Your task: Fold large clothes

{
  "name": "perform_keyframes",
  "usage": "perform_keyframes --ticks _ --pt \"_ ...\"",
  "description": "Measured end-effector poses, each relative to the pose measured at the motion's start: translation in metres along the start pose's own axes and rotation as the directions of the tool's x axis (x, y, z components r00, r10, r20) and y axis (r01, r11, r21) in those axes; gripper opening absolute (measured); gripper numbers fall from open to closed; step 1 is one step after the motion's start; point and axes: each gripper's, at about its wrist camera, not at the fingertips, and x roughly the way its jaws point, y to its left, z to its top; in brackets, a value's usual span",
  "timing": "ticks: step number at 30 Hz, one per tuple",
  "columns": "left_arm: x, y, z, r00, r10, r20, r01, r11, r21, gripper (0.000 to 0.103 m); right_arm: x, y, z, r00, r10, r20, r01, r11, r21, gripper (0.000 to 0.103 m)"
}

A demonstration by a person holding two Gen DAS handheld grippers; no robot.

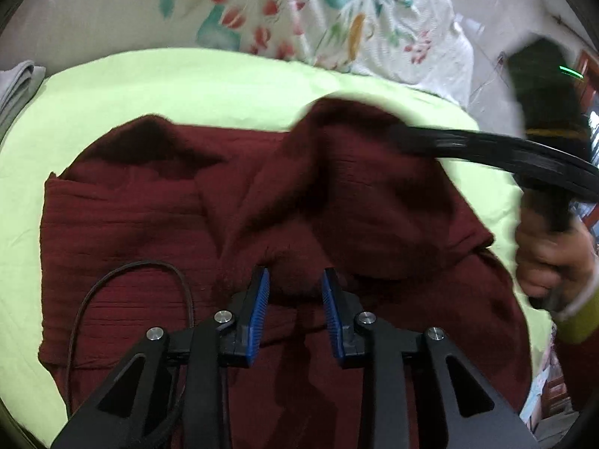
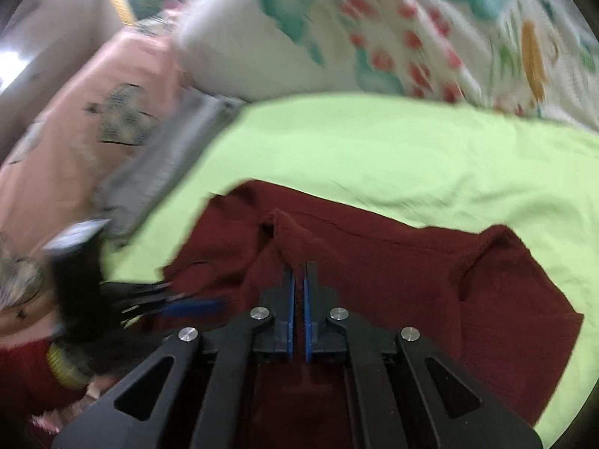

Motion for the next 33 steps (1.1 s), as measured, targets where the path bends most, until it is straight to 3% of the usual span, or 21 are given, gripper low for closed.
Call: perform_keyframes --ticks 3,6,7,8,10,14,17,21,23,26,29,30,31,32,33 --pt "-0.012 0.008 -0.008 1.000 -0.012 0.008 0.012 1.000 -0.011 0.029 -0.029 0.023 -0.027 0.998 0.059 0.007 -0.058 0.995 -0.076 0.004" --pt "-0.025 0.017 -0.020 0.999 -0.030 0.017 0.031 0.999 -0.037 0.030 -0.038 0.039 -0.070 0.990 0.114 -0.077 -0.121 0.989 -0.090 0.006" --pt "-0.032 0.022 -0.027 0.999 -0.045 0.011 0.046 0.997 -0.059 0.031 -0.035 0.044 -0.088 0.984 0.125 -0.129 -0.136 0.988 -0.078 0.015" --pt "-0.035 0.025 -0.031 0.998 -0.055 0.005 0.055 0.996 -0.077 0.032 -0.033 0.046 -0.100 0.980 0.120 -0.160 -0.133 0.989 -0.073 0.031" --pt "-0.042 0.030 -0.038 0.997 -0.080 -0.002 0.080 0.991 -0.108 0.037 -0.032 0.049 -0.121 0.979 0.080 -0.187 -0.094 0.994 -0.063 0.050" --pt "-0.057 0.031 -0.035 0.993 -0.114 0.017 0.115 0.984 -0.136 0.055 -0.050 0.029 -0.129 0.991 0.091 -0.095 -0.082 0.993 0.088 0.050" --pt "-0.064 0.031 -0.025 0.988 -0.147 0.057 0.155 0.973 -0.170 0.074 -0.065 -0.002 -0.123 1.000 0.012 0.010 -0.014 0.970 0.243 0.050" --pt "-0.042 0.024 -0.009 0.996 -0.092 0.009 0.092 0.980 -0.176 0.075 -0.054 -0.040 -0.112 0.998 -0.057 0.036 0.037 0.910 0.413 0.050" --pt "-0.031 0.019 -0.006 0.997 -0.077 -0.006 0.075 0.981 -0.181 0.075 -0.049 -0.040 -0.110 0.997 -0.075 0.026 0.056 0.899 0.434 0.050" --pt "-0.017 0.013 -0.003 0.998 -0.060 -0.030 0.054 0.985 -0.165 0.068 -0.032 -0.035 -0.102 0.998 -0.060 0.002 0.053 0.904 0.424 0.050" --pt "-0.005 0.009 -0.002 0.998 -0.020 -0.059 0.012 0.991 -0.135 0.045 -0.014 -0.027 -0.102 0.993 -0.104 -0.061 0.119 0.909 0.399 0.049" --pt "-0.001 0.009 -0.001 0.998 -0.008 -0.063 0.000 0.992 -0.127 0.018 -0.010 -0.027 -0.101 0.990 -0.118 -0.076 0.139 0.907 0.398 0.045" --pt "0.000 0.010 -0.001 0.998 0.016 -0.063 -0.023 0.993 -0.115 0.004 -0.007 -0.029 -0.100 0.989 -0.119 -0.083 0.143 0.903 0.405 0.013" --pt "-0.002 0.012 0.000 0.998 0.039 -0.049 -0.044 0.993 -0.108 0.003 -0.008 -0.033 -0.098 0.991 -0.117 -0.071 0.136 0.899 0.417 0.004" --pt "-0.012 0.016 0.003 0.999 0.044 -0.009 -0.045 0.992 -0.114 0.000 -0.014 -0.035 -0.094 0.993 -0.111 -0.031 0.114 0.896 0.430 0.004"
